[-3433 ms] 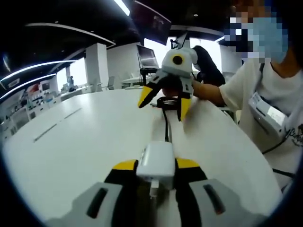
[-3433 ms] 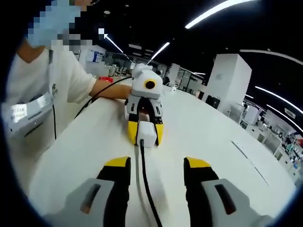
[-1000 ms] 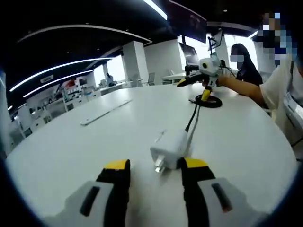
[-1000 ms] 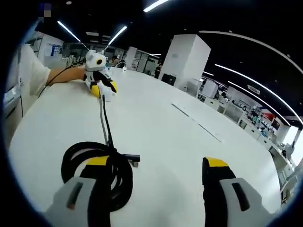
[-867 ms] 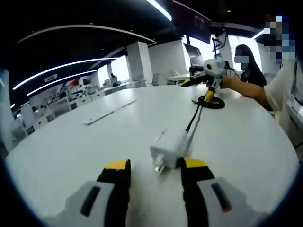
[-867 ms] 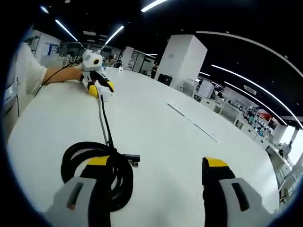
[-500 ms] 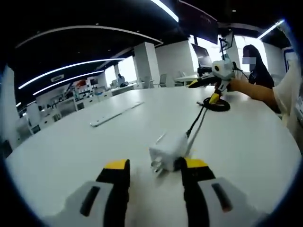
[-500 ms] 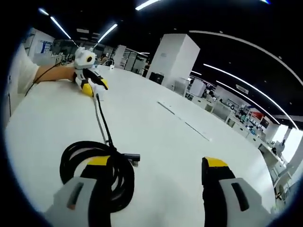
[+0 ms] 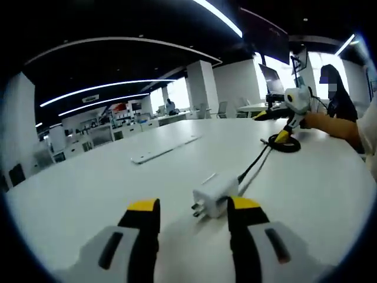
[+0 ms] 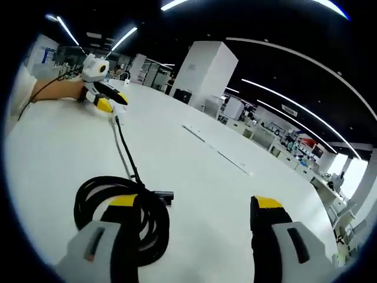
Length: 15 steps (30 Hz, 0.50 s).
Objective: Plug the desk Type‑C cable into the charger adapter.
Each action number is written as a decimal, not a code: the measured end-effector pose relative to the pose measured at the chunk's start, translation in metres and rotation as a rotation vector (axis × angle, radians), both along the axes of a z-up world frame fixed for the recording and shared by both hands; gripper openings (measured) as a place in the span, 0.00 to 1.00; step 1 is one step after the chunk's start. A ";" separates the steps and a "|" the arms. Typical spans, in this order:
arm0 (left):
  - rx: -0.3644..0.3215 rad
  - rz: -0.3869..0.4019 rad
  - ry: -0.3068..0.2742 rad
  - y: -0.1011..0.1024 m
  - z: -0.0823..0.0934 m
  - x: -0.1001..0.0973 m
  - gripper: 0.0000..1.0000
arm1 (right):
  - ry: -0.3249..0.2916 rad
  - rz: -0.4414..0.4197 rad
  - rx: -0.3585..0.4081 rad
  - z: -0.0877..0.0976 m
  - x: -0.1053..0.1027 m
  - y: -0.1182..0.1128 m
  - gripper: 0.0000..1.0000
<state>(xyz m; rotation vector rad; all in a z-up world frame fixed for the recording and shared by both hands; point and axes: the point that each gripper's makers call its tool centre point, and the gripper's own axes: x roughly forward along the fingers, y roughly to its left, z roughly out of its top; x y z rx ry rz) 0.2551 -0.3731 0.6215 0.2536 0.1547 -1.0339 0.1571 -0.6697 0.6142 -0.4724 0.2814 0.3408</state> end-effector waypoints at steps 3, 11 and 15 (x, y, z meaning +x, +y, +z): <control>0.002 0.018 -0.012 -0.002 0.000 0.005 0.46 | -0.015 -0.045 -0.002 0.000 0.004 -0.005 0.78; 0.019 0.053 -0.060 -0.007 -0.002 0.015 0.45 | -0.043 -0.111 -0.025 0.001 0.010 -0.010 0.76; 0.024 0.053 -0.042 -0.006 -0.005 0.019 0.45 | -0.053 -0.135 -0.045 0.003 0.017 -0.013 0.77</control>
